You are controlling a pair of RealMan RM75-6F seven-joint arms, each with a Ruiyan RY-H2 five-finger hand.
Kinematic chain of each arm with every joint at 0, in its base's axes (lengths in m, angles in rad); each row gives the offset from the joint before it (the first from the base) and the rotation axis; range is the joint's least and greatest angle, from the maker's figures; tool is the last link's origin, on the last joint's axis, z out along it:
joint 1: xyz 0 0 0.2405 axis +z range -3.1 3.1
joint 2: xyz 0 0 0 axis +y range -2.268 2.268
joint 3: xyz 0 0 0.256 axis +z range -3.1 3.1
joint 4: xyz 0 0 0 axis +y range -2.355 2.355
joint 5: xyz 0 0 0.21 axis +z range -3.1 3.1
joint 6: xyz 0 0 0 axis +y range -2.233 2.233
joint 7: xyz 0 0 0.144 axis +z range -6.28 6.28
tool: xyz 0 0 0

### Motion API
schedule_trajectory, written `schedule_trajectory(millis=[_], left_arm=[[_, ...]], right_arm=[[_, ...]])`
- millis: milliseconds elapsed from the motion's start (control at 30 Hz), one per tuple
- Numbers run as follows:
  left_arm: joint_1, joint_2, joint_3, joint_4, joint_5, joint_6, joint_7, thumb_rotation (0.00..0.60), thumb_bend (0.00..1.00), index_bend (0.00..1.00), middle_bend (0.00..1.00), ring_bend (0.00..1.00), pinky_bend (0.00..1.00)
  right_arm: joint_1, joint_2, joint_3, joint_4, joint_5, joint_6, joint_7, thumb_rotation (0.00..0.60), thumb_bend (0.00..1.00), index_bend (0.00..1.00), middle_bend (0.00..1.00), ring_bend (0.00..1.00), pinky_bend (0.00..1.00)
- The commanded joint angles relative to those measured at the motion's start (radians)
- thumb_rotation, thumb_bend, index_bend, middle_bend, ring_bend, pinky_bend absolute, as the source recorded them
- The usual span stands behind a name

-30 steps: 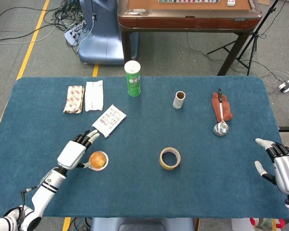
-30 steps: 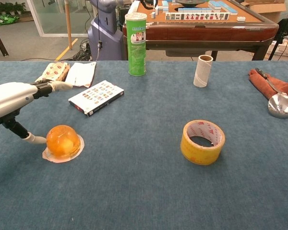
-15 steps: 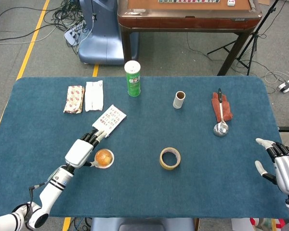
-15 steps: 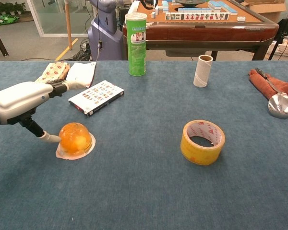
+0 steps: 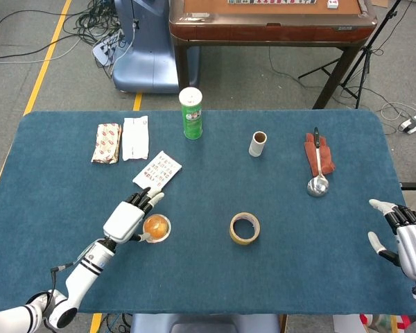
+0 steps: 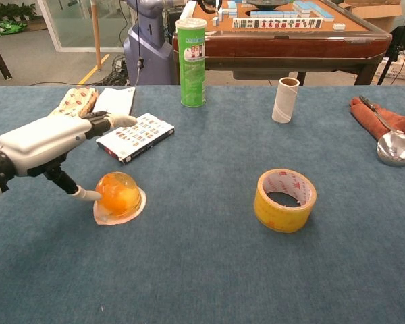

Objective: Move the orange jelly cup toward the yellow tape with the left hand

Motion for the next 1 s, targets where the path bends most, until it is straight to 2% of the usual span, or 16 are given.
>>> schedule_trajectory(millis=[33, 267, 500, 667, 1000], left_arm=[[0.012, 0.031, 0.0, -0.011, -0.014, 0.01, 0.014, 0.6, 0.0, 0.0, 0.0, 0.0, 0.16], [0.025, 0.075, -0.005, -0.004, -0.051, 0.004, 0.016, 0.6, 0.0, 0.0, 0.0, 0.0, 0.16], [0.011, 0.044, -0.01, 0.033, -0.063, -0.016, -0.005, 0.6, 0.0, 0.0, 0.0, 0.0, 0.16], [-0.006, 0.013, -0.019, 0.063, -0.066, -0.026, -0.038, 0.6, 0.0, 0.0, 0.0, 0.0, 0.12], [-0.037, -0.019, -0.016, 0.091, -0.035, -0.028, -0.091, 0.6, 0.0, 0.0, 0.0, 0.0, 0.1]], right_arm=[[0.0, 0.0, 0.0, 0.0, 0.0, 0.0, 0.0, 0.6, 0.29, 0.24, 0.32, 0.29, 0.43], [0.004, -0.003, -0.002, 0.0, -0.003, -0.008, -0.005, 0.6, 0.29, 0.24, 0.32, 0.29, 0.43], [0.006, -0.005, -0.001, 0.002, 0.001, -0.014, -0.009, 0.6, 0.29, 0.24, 0.32, 0.29, 0.43], [0.005, -0.003, 0.0, 0.003, 0.003, -0.012, -0.003, 0.6, 0.29, 0.24, 0.32, 0.29, 0.43], [0.006, -0.003, 0.0, 0.003, 0.003, -0.015, -0.003, 0.6, 0.29, 0.24, 0.32, 0.29, 0.43]])
